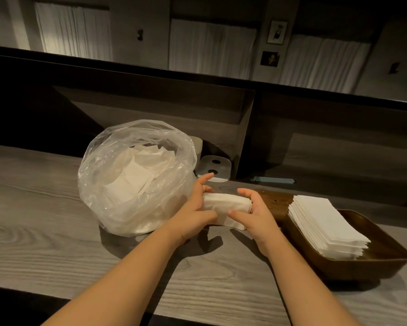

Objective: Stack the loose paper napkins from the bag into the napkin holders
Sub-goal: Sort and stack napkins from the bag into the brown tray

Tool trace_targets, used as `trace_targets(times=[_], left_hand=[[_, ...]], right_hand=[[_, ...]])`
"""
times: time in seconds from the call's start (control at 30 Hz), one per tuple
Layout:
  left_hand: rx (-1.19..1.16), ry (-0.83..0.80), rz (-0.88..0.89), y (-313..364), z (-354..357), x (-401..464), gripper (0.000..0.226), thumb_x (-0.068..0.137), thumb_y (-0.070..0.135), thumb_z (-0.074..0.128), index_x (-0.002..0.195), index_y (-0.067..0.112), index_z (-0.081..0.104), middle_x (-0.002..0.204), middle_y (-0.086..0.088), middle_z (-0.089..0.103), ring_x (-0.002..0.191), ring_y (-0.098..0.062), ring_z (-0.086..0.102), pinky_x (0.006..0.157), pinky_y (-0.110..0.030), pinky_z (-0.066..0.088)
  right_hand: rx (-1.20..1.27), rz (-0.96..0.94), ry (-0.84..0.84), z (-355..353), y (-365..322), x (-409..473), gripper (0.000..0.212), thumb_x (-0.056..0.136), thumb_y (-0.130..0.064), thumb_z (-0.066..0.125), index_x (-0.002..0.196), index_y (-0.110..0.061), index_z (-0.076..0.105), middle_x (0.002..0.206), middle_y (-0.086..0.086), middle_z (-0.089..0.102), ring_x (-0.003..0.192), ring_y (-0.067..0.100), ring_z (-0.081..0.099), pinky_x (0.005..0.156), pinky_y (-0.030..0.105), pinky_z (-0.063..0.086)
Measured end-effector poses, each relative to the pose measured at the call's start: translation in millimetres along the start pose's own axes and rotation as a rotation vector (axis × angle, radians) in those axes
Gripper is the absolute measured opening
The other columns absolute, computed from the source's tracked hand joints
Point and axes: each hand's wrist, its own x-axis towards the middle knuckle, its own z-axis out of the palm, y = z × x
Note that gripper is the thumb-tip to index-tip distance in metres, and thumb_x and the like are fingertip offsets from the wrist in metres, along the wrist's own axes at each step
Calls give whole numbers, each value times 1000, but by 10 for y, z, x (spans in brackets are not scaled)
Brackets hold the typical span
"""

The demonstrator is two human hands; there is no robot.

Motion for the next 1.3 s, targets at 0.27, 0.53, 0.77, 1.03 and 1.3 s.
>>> trace_targets(times=[0.27, 0.53, 0.77, 1.03, 1.3], left_hand=[[118, 198, -59, 16, 23, -27, 57, 92, 14, 66, 134, 37, 36, 112, 7, 52, 95, -7, 58, 75, -15, 52], [8, -193, -176, 740, -111, -59, 40, 86, 13, 72, 121, 25, 58, 115, 4, 68, 105, -11, 66, 87, -28, 56], [-159, 5, -60, 1234, 545, 110, 33, 88, 18, 71, 117, 28, 60, 114, 6, 69, 104, -12, 68, 91, -37, 58], [9, 291, 63, 1414, 1270, 264, 28, 95, 24, 62, 122, 24, 54, 107, 6, 61, 100, -7, 59, 86, -22, 49], [1047, -311, 73, 1267, 1838, 180, 104, 77, 66, 68, 155, 23, 15, 163, -2, 14, 151, -30, 7, 119, -56, 9]], right_hand=[[-158, -58, 111, 0, -114, -60, 44, 85, -10, 73, 117, -25, 47, 115, -4, 55, 97, 10, 57, 58, 15, 50], [-559, -256, -70, -468, -1217, -297, 45, 81, -19, 78, 113, -34, 51, 104, -13, 59, 95, 6, 58, 70, 17, 50], [145, -38, 33, -1063, -1392, -526, 28, 85, -19, 71, 111, -16, 60, 107, 2, 68, 101, 21, 67, 84, 37, 58], [89, 45, 267, -1897, -1165, -741, 26, 96, -19, 59, 121, -21, 53, 111, 1, 65, 100, 20, 64, 78, 37, 56], [-366, 492, 173, -2091, -683, -536, 40, 93, -8, 61, 133, -6, 52, 114, 12, 64, 100, 25, 62, 77, 38, 54]])
